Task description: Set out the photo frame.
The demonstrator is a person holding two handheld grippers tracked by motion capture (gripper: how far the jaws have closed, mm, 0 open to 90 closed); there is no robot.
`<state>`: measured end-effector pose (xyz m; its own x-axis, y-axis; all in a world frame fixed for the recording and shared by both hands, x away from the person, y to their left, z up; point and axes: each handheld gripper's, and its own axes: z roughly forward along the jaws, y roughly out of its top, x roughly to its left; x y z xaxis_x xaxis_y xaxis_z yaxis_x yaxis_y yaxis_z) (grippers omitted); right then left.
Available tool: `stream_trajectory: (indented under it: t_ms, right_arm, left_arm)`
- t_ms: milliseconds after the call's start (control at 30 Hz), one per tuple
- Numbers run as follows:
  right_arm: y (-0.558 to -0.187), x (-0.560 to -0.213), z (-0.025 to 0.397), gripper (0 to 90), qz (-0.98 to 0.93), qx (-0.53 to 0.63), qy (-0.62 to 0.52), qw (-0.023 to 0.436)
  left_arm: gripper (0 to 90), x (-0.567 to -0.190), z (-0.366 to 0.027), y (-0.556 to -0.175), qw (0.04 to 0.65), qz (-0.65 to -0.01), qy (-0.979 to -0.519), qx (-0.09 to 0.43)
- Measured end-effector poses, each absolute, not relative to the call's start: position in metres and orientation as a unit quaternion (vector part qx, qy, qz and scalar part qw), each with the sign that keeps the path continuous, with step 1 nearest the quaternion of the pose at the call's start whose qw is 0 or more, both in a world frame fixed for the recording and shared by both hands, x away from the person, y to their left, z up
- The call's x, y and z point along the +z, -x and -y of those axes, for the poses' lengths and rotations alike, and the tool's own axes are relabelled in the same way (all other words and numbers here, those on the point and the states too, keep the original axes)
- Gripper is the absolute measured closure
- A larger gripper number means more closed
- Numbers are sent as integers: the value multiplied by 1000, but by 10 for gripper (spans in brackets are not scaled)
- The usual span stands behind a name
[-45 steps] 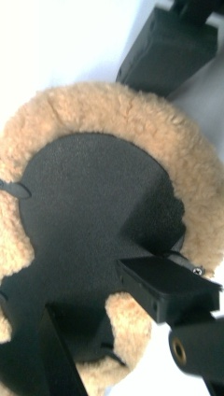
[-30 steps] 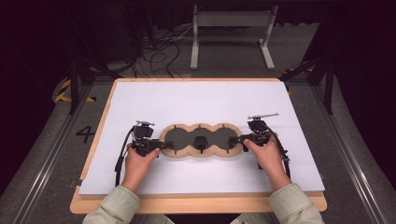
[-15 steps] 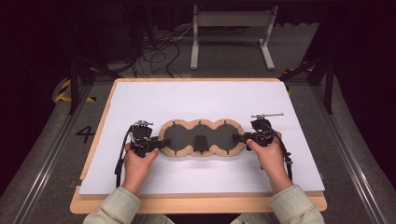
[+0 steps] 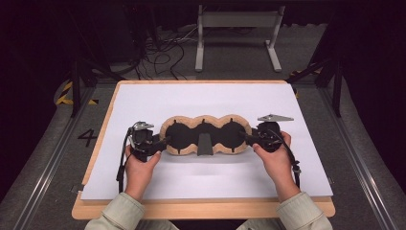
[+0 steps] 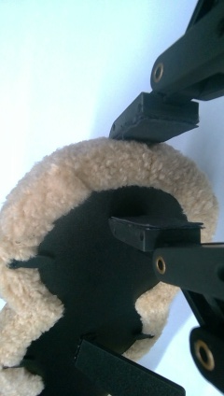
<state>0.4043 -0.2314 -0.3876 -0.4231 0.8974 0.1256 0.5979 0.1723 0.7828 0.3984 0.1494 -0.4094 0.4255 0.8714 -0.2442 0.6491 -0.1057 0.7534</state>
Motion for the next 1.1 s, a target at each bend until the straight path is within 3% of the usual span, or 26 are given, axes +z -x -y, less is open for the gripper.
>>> stream_trajectory:
  t_ms: [533,600,667,767,1100]
  right_arm:
    - [-390,-387,235,548,-768,387,-426,282]
    - [-388,-389,235,586,-771,376,-416,302]
    - [-385,-389,236,695,-764,379,-415,317]
    - [-384,-392,232,700,-768,361,-404,342]
    - [-372,-389,230,693,-787,355,-373,339]
  left_arm:
    - [586,-406,-141,-393,433,-477,-743,181]
    - [601,-407,-139,-392,429,-470,-750,182]
    - [611,-408,-136,-391,426,-458,-760,178]
    - [604,-410,-132,-390,411,-457,-765,192]
    - [594,-416,-139,-383,394,-446,-785,169]
